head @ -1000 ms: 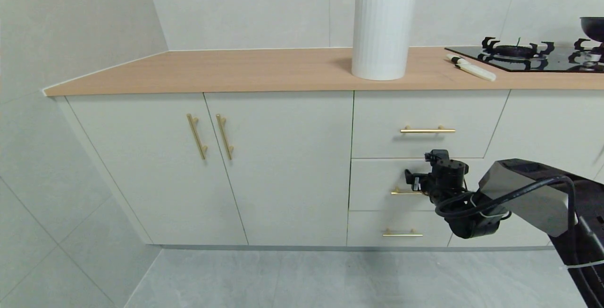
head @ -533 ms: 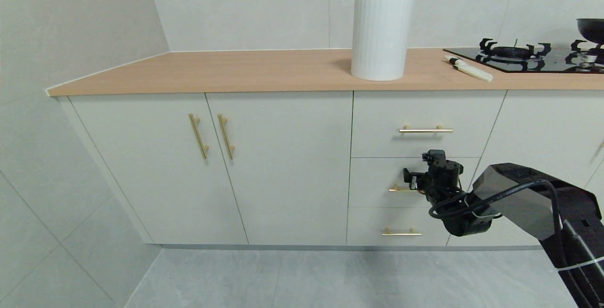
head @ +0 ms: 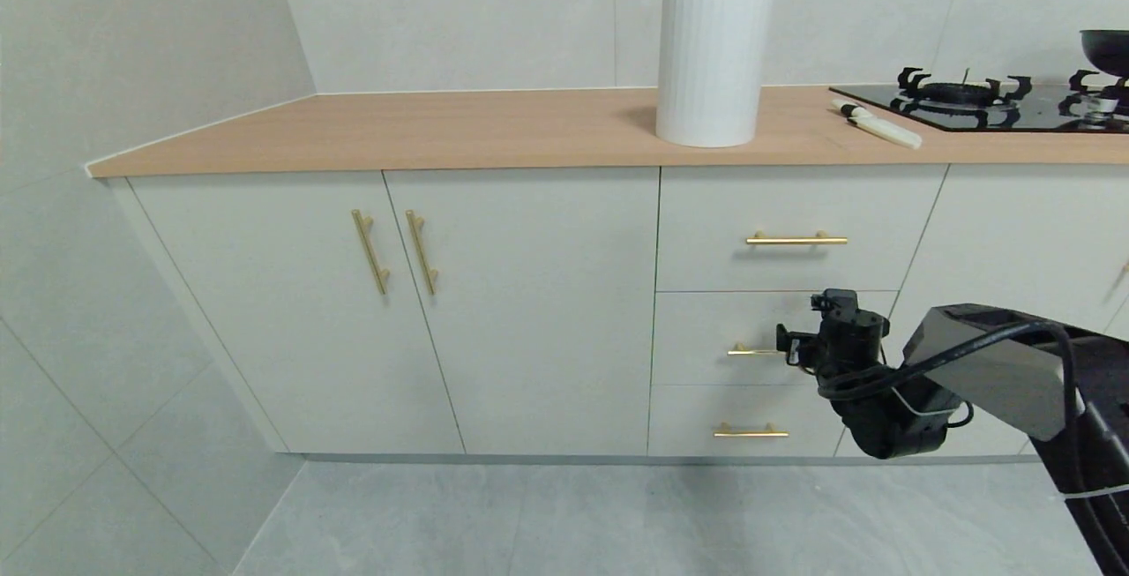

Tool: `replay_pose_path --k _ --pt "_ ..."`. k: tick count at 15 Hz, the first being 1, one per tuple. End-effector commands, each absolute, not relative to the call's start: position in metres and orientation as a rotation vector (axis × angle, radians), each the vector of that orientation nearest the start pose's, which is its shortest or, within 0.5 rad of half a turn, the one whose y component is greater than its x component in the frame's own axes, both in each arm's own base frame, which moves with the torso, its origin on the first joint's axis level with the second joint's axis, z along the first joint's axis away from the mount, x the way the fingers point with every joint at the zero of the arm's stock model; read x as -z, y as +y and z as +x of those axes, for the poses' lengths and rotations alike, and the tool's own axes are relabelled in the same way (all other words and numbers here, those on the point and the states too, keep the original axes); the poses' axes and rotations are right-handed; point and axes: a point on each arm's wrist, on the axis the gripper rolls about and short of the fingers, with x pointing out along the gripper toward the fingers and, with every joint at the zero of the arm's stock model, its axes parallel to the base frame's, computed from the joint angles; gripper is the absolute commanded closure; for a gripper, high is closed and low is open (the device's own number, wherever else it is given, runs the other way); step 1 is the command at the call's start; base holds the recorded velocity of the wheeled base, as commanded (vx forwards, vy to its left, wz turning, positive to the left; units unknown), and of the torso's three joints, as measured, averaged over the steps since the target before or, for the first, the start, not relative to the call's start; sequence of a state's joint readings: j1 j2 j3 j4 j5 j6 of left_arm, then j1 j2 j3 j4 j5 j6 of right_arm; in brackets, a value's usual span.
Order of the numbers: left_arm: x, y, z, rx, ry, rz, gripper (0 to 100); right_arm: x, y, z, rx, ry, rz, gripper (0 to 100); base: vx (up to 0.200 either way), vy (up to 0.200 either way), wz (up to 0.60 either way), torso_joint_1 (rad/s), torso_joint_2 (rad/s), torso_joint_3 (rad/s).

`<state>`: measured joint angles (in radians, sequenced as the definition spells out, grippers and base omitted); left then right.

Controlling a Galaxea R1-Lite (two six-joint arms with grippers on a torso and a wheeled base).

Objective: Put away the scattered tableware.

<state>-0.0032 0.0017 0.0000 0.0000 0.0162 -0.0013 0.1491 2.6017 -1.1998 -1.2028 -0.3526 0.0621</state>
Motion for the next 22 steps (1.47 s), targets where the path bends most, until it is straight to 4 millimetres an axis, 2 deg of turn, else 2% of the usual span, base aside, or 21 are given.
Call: replay_pose_path --k 1,2,3,7,8,9,10,12,15,17,20,21,22 --pt "-0.076 0.0 -0.023 -0.014 0.003 -0.002 0 -0.017 0.065 0.404 0.17 0.192 0.009 0 0.0 0.0 0.0 0.0 0.0 0.0" --pt "-0.076 0.0 -0.023 -0.014 0.003 -0.002 0 -0.032 0.064 0.379 0.16 0.18 0.011 0 0.0 0.0 0.0 0.0 0.0 0.0" --pt "-0.076 0.0 -0.023 -0.014 0.003 -0.002 0 -0.041 0.063 0.367 0.157 0.163 0.015 0 0.0 0.0 0.0 0.0 0.0 0.0" --pt "-0.076 0.0 -0.023 -0.014 0.003 -0.002 0 -0.122 0.047 0.263 0.143 0.009 0.054 0 0.0 0.0 0.0 0.0 0.0 0.0" --pt "-0.076 0.0 -0.023 -0.014 0.003 -0.002 0 -0.136 0.042 0.239 0.151 -0.027 0.047 0 0.0 0.0 0.0 0.0 0.0 0.0" --pt "-0.076 0.0 -0.023 -0.014 0.003 -0.002 0 -0.142 0.037 0.22 0.17 -0.042 0.038 0 0.0 0.0 0.0 0.0 0.0 0.0" --pt "-0.076 0.0 -0.023 -0.014 0.003 -0.002 0 -0.152 0.028 0.178 0.2 -0.09 0.037 0 0.0 0.0 0.0 0.0 0.0 0.0" --pt "-0.076 0.0 -0.023 -0.014 0.003 -0.002 0 -0.169 0.014 0.12 0.228 -0.227 0.003 0 0.0 0.0 0.0 0.0 0.0 0.0" --pt "-0.076 0.0 -0.023 -0.014 0.003 -0.002 0 -0.175 0.0 0.069 0.319 -0.277 -0.033 0 0.0 0.0 0.0 0.0 0.0 0.0" --pt "-0.076 0.0 -0.023 -0.014 0.003 -0.002 0 -0.175 -0.007 0.02 0.331 -0.284 -0.095 0 0.0 0.0 0.0 0.0 0.0 0.0" --pt "-0.076 0.0 -0.023 -0.014 0.003 -0.002 0 -0.174 -0.014 -0.035 0.344 -0.254 -0.133 0 0.0 0.0 0.0 0.0 0.0 0.0" --pt "-0.076 0.0 -0.023 -0.014 0.003 -0.002 0 -0.171 -0.015 -0.048 0.371 -0.257 -0.155 0 0.0 0.0 0.0 0.0 0.0 0.0" --pt "-0.076 0.0 -0.023 -0.015 0.003 -0.002 0 -0.173 -0.015 -0.049 0.417 -0.258 -0.154 0 0.0 0.0 0.0 0.0 0.0 0.0"
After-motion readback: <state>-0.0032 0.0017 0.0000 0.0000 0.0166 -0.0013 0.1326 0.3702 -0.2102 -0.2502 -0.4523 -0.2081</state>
